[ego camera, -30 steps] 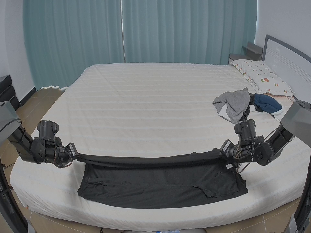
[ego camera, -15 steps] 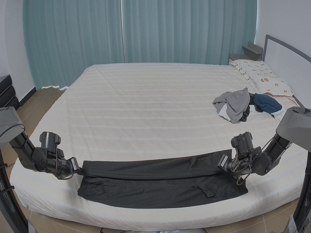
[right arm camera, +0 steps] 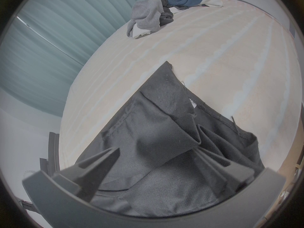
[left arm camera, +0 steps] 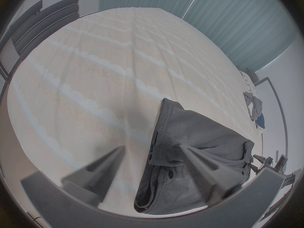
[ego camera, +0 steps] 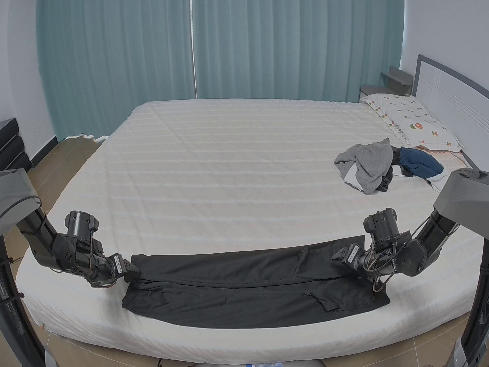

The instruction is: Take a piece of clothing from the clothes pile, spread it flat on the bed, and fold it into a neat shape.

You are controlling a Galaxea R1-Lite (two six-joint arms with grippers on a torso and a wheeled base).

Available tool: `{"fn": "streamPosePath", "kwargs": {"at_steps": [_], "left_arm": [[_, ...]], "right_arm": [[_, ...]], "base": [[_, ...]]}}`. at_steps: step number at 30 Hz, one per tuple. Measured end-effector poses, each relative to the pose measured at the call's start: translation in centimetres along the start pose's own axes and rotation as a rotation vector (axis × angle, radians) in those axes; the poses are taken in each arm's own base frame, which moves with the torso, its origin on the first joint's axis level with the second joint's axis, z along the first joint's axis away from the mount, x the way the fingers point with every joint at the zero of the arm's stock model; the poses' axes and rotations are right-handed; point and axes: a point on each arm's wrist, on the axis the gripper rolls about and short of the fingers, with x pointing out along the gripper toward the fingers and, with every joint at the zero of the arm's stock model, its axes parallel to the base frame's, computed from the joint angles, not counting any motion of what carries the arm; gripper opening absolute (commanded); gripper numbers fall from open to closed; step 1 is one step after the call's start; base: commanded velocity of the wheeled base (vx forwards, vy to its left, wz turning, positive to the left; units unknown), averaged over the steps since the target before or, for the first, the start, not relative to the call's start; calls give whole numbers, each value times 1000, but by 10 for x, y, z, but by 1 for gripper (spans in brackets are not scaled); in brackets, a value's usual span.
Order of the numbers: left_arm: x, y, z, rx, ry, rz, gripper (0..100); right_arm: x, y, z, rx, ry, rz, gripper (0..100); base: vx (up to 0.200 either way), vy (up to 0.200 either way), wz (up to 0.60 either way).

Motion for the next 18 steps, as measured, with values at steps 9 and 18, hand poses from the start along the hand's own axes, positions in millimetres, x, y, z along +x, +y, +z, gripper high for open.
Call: {"fn": "streamPosePath", "kwargs": {"at_steps": [9,18], "left_arm": [[-6,-4,19,-49,-69,-30,100],[11,-17,46,-126,-117,-75,100]], "right_arm": [[-21,-5,31,41,-76,42,100],[-21,-20,46,82,-57,62,100]], "base": [[0,0,0],[0,0,0]]}}
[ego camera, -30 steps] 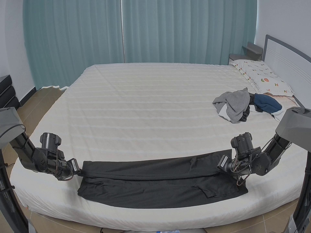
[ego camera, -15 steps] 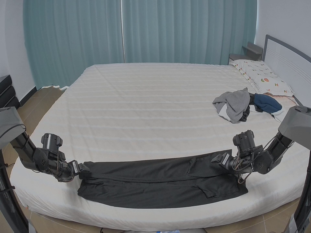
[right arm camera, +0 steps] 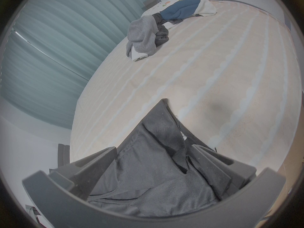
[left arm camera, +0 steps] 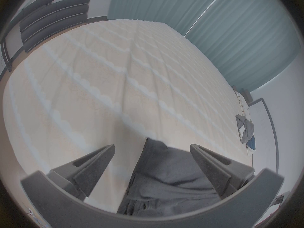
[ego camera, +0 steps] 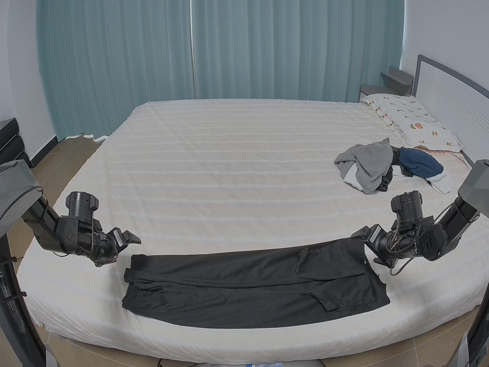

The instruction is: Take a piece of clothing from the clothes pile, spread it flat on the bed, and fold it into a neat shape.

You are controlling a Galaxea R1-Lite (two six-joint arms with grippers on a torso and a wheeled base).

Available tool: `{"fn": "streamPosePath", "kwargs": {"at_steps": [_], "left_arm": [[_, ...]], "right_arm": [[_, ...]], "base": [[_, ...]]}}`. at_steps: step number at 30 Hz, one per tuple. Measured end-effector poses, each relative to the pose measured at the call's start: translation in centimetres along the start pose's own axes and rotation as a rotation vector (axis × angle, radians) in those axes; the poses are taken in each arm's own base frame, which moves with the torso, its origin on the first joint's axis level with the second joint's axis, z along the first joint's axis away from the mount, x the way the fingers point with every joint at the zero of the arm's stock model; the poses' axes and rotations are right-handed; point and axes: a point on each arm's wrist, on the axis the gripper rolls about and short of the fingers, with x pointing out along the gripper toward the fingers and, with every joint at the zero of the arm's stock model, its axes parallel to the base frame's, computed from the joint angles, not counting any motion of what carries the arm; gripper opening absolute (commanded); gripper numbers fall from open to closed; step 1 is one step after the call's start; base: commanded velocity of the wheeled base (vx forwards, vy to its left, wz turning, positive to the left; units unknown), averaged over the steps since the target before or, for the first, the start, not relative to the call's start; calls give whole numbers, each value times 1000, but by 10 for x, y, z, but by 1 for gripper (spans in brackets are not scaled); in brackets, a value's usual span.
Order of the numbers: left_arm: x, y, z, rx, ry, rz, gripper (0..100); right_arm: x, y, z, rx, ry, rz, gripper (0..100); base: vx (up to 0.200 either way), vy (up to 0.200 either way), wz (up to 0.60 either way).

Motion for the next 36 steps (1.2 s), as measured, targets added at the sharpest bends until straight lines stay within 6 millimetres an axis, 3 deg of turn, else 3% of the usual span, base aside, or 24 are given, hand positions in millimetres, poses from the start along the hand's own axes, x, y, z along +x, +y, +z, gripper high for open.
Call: {"fn": "streamPosePath", "kwargs": {"at_steps": [4,5,13,23,24,36], "left_arm": [[14,-1,1,-2,13,0,100],[16,-1,0,-1,16,2,0],[31,-1,-2,-27,28,14,0],[32,0,3,-81,7,13,0],[31,0,4,-82,4,14,0],[32,2,5,-87,-11,30,0]], "right_arm": [[4,-6,8,21,4,19,100],[5,-7,10,23,-1,26,100],[19,-18,18,12,-23,39,100],[49,-22,32,15,-54,46,100],[52,-22,33,16,-56,48,0],[73,-18,38,16,-65,64,0]], "base": [[0,0,0],[0,0,0],[0,0,0],[0,0,0],[0,0,0],[0,0,0]]}}
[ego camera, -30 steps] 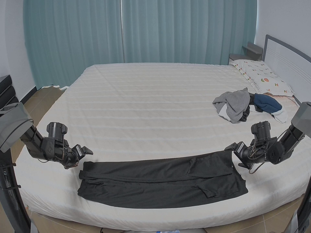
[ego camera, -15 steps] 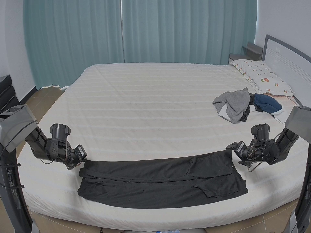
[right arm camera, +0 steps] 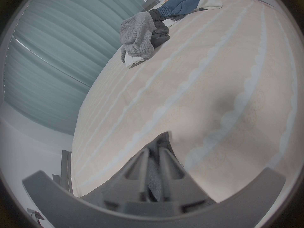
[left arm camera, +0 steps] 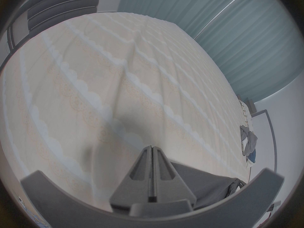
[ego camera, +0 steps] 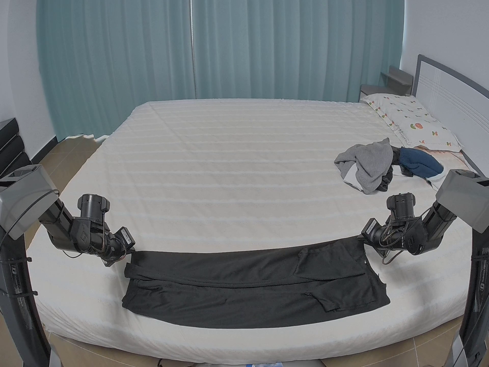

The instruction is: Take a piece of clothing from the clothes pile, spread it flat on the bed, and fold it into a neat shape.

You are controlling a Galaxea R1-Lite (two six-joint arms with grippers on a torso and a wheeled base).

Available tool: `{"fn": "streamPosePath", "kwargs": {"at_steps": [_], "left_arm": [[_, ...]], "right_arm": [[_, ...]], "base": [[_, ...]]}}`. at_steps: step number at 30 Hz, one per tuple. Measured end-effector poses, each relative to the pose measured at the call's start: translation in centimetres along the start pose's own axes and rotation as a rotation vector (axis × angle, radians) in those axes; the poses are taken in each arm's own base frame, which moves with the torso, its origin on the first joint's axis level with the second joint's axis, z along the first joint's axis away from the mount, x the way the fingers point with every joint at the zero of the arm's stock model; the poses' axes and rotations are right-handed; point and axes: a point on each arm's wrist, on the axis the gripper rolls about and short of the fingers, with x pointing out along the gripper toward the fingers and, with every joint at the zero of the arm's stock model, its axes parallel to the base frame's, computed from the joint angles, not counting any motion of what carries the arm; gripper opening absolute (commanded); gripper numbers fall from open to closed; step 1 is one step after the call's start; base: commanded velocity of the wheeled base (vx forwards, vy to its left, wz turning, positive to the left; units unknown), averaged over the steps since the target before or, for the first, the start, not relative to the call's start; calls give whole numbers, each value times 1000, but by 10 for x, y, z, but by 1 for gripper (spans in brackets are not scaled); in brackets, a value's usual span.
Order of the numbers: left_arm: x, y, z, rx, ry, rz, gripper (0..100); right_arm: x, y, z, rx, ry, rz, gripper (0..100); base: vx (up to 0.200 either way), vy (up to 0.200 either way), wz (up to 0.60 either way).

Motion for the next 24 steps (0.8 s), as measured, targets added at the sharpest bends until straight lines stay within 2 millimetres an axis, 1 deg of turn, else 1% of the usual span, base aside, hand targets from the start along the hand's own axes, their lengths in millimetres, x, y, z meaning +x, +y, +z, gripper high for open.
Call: {"fn": "streamPosePath", "kwargs": {"at_steps": [9,10,13,14,20,24], "left_arm": [[1,1,-1,-1,3,3,0],[1,1,-1,-1,3,3,0],[1,1,-1,-3,3,3,0],[1,1,-1,-4,4,2,100],[-1,2,2,-27,-4,0,100],[-10,3,6,-46,-15,-12,100]], "right_arm": [[3,5,7,1,-26,20,0],[4,5,7,1,-28,20,100],[4,6,7,1,-28,19,100],[3,6,7,1,-28,20,100],[-4,8,9,8,-34,31,100],[-12,9,12,24,-41,36,100]], "base": [[0,0,0],[0,0,0],[0,0,0],[0,0,0],[0,0,0],[0,0,0]]}}
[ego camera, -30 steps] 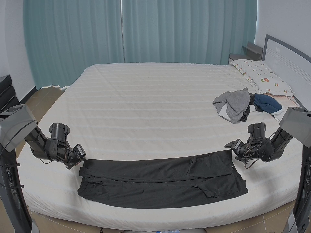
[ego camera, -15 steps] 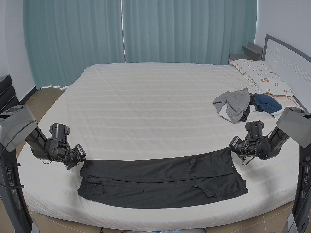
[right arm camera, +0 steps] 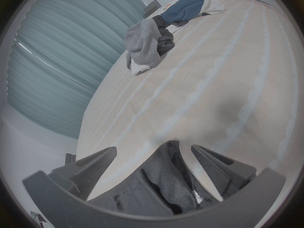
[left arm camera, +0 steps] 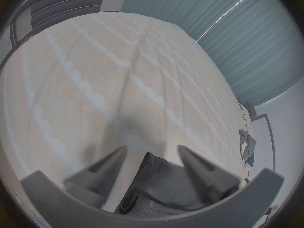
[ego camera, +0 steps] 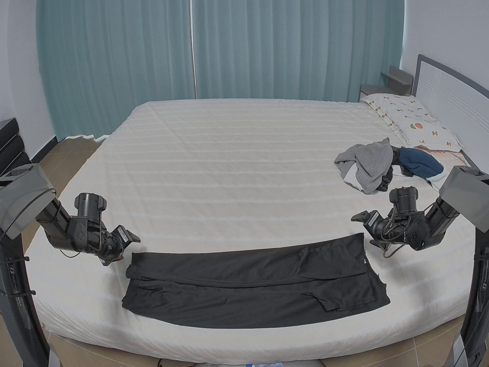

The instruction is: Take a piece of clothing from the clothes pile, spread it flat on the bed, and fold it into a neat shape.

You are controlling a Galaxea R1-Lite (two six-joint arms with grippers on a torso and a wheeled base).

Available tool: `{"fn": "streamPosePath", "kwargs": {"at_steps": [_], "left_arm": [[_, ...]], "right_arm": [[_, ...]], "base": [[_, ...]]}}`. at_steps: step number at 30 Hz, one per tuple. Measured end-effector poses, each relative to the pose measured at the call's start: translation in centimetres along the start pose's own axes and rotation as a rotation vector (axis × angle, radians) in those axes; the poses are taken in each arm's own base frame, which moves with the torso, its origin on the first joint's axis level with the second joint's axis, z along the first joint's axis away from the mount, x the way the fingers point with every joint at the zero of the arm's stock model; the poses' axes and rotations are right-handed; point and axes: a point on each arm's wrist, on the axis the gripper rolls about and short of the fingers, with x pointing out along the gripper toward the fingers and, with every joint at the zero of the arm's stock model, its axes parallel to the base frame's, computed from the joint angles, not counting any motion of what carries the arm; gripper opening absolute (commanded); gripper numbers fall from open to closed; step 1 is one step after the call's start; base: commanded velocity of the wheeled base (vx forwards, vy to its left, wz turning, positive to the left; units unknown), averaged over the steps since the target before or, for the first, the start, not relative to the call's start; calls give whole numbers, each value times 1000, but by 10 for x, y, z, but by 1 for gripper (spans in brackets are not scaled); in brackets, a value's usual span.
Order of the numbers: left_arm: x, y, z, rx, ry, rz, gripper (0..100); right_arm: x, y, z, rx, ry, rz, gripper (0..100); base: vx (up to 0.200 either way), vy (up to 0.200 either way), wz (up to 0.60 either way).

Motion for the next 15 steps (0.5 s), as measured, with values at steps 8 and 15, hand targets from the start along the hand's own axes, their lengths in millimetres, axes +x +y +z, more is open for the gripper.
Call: {"fn": "streamPosePath", "kwargs": {"at_steps": [8,15], "left_arm": [[-29,10,-12,-18,61,-40,100],[-56,26,-46,-14,184,-70,100]], "right_arm": [[-31,-7,-12,11,34,15,100],[-66,-17,-28,39,40,53,100]], "base": [[0,0,0],[0,0,0]]}}
